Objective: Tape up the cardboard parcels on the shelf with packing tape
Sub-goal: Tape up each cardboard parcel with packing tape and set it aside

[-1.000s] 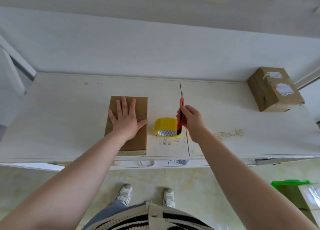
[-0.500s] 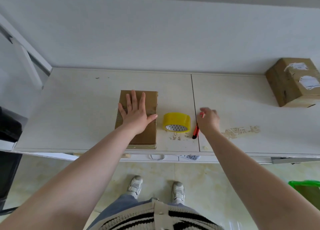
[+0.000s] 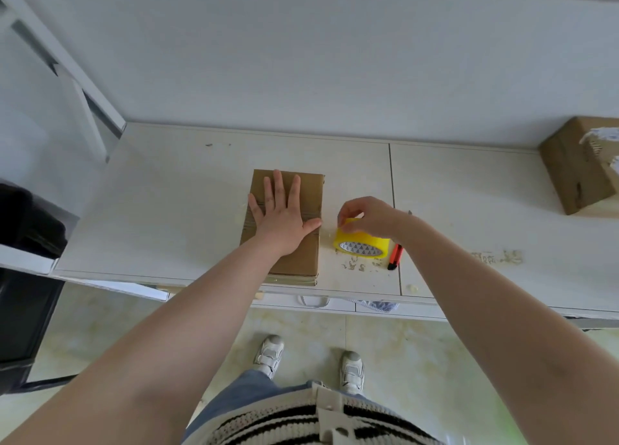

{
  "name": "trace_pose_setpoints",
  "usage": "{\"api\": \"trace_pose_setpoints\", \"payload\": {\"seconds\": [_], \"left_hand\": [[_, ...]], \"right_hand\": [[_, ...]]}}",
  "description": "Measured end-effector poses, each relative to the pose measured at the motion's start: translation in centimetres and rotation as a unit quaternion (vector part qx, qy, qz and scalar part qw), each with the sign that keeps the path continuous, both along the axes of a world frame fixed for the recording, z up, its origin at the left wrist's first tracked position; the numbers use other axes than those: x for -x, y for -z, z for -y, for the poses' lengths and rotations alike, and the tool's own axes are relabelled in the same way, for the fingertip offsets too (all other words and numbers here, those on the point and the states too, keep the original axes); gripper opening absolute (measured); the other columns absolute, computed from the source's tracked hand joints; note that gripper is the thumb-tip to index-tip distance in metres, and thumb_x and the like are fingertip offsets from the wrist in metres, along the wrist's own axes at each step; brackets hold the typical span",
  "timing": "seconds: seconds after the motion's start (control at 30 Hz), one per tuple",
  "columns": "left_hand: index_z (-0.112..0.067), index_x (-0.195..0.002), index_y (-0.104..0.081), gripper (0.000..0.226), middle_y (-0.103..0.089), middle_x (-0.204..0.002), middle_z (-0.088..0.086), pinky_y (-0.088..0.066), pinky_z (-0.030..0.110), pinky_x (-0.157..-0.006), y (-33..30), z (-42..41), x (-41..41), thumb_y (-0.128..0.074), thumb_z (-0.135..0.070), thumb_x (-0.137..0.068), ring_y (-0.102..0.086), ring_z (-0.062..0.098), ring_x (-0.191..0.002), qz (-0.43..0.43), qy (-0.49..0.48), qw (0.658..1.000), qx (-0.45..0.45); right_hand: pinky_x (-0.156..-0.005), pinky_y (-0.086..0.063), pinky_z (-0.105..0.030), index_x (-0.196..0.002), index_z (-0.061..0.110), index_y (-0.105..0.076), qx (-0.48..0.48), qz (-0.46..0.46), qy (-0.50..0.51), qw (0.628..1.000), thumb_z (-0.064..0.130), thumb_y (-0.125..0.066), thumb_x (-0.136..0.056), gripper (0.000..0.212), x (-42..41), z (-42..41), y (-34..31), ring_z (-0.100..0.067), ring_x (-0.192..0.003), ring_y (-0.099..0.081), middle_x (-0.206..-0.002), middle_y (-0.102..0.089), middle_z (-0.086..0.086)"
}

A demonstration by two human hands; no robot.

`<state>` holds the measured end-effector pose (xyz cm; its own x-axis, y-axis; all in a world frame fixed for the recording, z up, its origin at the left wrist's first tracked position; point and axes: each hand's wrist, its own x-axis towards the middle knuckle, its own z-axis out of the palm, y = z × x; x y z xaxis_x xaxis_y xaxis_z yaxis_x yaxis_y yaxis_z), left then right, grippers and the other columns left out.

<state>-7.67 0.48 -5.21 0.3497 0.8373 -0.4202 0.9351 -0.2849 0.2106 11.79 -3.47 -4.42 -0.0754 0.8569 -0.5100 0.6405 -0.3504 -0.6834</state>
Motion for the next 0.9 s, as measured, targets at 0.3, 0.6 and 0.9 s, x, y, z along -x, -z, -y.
{"api": "trace_pose_setpoints", "payload": {"seconds": [0.3, 0.6, 0.9], "left_hand": [[-0.023, -0.154, 0.021, 0.091, 0.036, -0.156, 0.013, 0.015, 0.06, -0.114, 0.1, 0.3, 0.1, -0.037, -0.063, -0.096, 0.029, 0.032, -0.146, 0.039, -0.012, 0.999, -0.009], [-0.019, -0.124, -0.061, 0.042, -0.057, -0.12, -0.006, -0.04, 0.016, -0.091, -2.7, 4.1, -2.0, -0.064, -0.044, -0.091, -0.054, 0.014, -0.114, 0.391, -0.067, 0.917, -0.038], [-0.01, -0.086, -0.067, 0.012, -0.07, -0.097, 0.001, -0.05, 0.025, -0.081, -5.6, 4.4, -3.7, -0.075, -0.018, -0.087, -0.065, 0.018, -0.093, 0.48, -0.309, 0.811, 0.13]], "right_hand": [[-0.072, -0.041, -0.021, -0.08, 0.016, -0.067, -0.031, -0.057, 0.135, 0.989, 0.006, -0.069, -0.087, 0.011, -0.1, 4.5, -0.2, -0.01, -0.083, -0.055, -0.09, -0.064, 0.003], [-0.076, -0.046, -0.03, -0.078, 0.024, -0.067, -0.12, -0.127, 0.304, 0.937, 0.015, -0.07, -0.087, 0.014, 0.8, 6.1, -2.8, -0.017, -0.087, -0.057, -0.098, -0.067, 0.005], [-0.068, -0.045, -0.026, -0.082, 0.029, -0.069, -0.153, -0.175, 0.321, 0.918, 0.011, -0.063, -0.092, 0.021, 3.2, 6.2, -4.4, -0.016, -0.078, -0.058, -0.085, -0.067, 0.011]]}}
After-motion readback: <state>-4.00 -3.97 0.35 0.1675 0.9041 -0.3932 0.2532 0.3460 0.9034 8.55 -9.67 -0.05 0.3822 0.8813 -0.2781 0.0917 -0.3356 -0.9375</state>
